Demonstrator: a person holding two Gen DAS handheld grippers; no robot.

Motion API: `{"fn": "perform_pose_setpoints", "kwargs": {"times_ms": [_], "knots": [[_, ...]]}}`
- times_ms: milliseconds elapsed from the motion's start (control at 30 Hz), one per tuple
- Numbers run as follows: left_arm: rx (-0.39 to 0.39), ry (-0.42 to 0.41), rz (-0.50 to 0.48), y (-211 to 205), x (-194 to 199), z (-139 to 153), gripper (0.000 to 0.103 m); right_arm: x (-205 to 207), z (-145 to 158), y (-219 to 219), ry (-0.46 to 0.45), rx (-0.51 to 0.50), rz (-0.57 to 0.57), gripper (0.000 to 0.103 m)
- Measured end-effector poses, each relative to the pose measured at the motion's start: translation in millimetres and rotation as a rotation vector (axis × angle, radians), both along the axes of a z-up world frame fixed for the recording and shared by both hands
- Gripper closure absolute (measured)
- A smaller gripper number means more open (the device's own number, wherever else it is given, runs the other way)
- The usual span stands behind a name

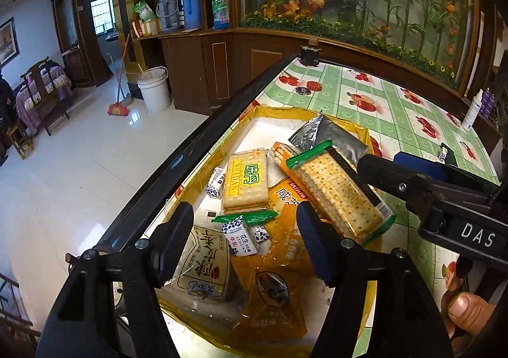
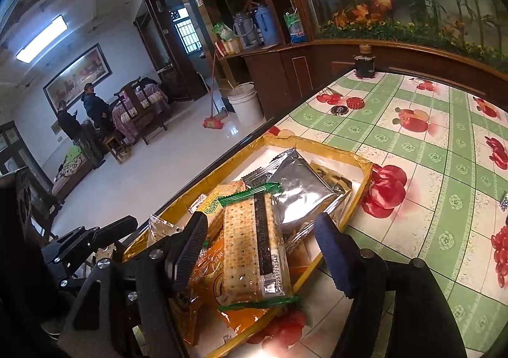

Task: Organize snacks
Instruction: 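Open the left tool over the yellow box while the right tool releases the cracker pack there, then move both tools back toward the last snacks on the table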

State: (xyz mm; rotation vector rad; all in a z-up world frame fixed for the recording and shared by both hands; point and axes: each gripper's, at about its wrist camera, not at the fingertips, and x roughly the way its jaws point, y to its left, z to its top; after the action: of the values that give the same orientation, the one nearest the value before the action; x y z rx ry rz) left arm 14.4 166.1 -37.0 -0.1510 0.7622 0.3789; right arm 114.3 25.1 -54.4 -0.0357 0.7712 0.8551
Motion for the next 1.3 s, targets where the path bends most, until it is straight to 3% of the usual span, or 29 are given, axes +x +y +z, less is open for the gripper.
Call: {"fn": "perform_pose_setpoints", "kwargs": {"times_ms": [200, 533, 733, 1067, 1300], "knots": [[0.004, -0.014, -0.019, -12.6, -2.2, 7.8, 0.036, -2.3, 1.3, -31.9, -0.006, 0.01, -0.051, 0.031], [0.007, -0.009, -0.124, -61.4, 13.8, 11.7, 0.036, 22.3, -17.8, -149.1, 0.06, 0.045, -0.312, 0.03], [0.001, 0.007, -0.184, -90.5, 24.0, 11.8, 0.036, 28.0, -24.7, -197.1, 0.077, 0.051, -0.403, 0.03], [-0.037, 0.039, -0.276, -133.0, 53.4, 9.3, 0.036, 48.9, -29.1, -249.0, 0.057, -0.001, -0.511, 0.03], [-0.035, 0.054, -0.311, -152.4, 73.7, 8.0, 0.036, 95.3, -32.4, -254.1, 0.023, -0.106, -0.589, 0.03]]}}
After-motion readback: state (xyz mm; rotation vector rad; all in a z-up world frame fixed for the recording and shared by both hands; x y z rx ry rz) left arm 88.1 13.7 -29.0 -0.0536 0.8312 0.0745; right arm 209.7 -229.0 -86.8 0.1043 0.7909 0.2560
